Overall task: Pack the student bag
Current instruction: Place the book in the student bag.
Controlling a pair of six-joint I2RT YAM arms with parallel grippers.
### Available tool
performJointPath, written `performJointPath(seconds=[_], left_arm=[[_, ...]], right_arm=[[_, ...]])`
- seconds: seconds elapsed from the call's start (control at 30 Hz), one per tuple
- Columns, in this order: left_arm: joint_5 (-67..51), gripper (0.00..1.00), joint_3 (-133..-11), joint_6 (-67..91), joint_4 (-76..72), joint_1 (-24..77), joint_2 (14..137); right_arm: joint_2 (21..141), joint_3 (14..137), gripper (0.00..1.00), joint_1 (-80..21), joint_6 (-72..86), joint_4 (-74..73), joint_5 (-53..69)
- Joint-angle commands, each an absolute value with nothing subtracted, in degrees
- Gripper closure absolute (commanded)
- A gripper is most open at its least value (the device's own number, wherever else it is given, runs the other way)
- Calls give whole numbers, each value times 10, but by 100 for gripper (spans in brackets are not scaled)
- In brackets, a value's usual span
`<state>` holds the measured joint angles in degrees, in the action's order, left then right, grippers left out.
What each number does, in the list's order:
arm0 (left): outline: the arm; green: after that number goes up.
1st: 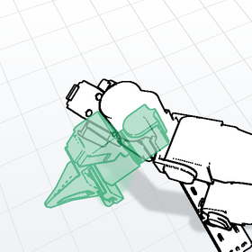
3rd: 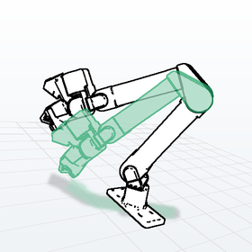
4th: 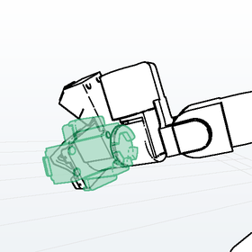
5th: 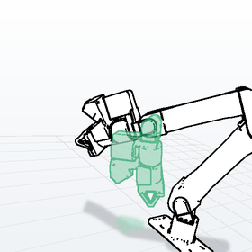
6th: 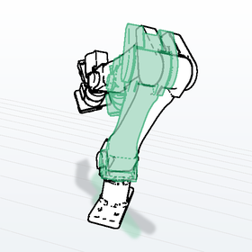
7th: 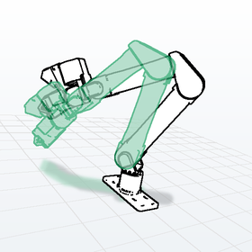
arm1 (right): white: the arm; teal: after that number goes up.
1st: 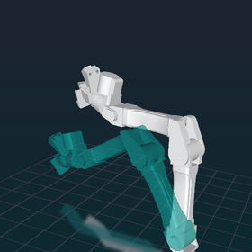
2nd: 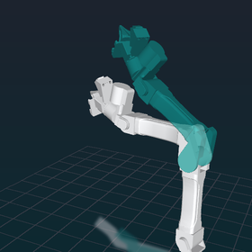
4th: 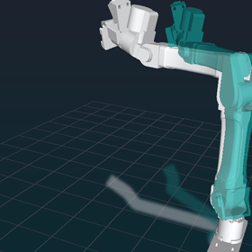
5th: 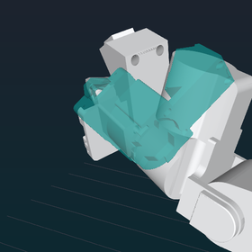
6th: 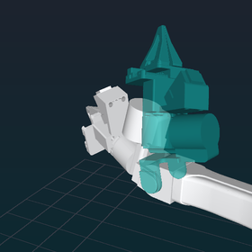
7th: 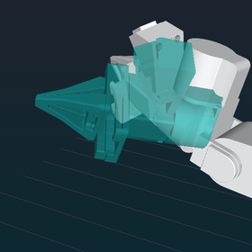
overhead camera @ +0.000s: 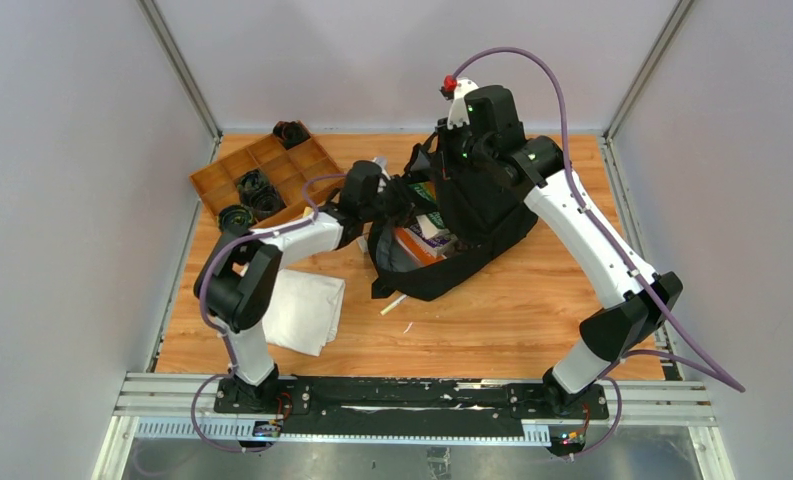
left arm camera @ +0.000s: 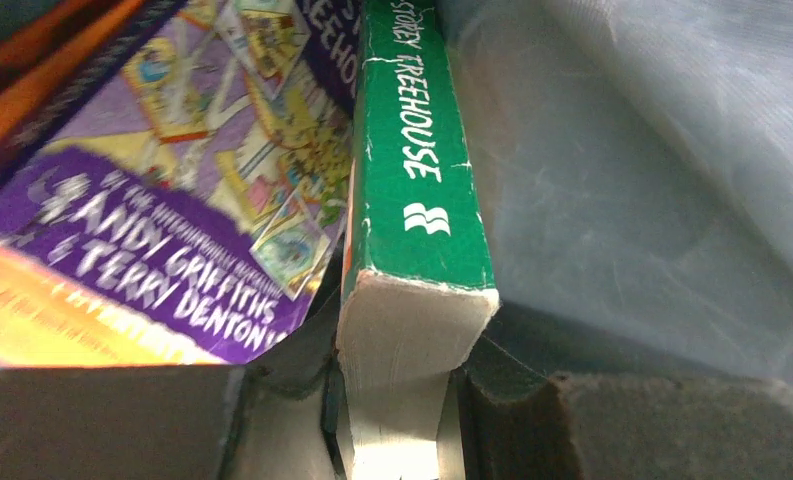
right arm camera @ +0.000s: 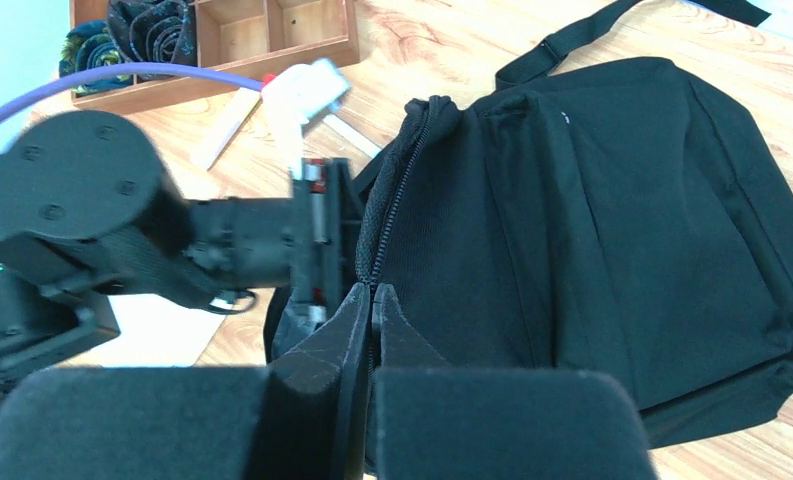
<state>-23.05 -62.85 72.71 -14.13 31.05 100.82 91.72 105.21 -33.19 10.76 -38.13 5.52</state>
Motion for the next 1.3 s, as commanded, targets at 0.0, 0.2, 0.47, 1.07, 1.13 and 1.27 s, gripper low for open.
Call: performJointPath(seconds=[0.0,0.2,0.47,1.07,1.13,1.27], left_arm=[[-198,100,-700,750,-201,345,1059],[-166,100,-752,751,-219,365,1127],[-234,9,-745,721,-218,367,1127],[-139,6,-599,443,101,367,810],[-44,1,-596,392,184,367,778],[57,0,-546,376,232,345,735]], right_arm=[[907,1062,100,-329,126,-343,76],[901,1060,100,-329,121,-342,58],[894,1025,100,-316,121,-339,37],[863,925,100,-245,161,-308,56],[859,921,100,-243,161,-308,55],[847,911,100,-236,163,-300,59]])
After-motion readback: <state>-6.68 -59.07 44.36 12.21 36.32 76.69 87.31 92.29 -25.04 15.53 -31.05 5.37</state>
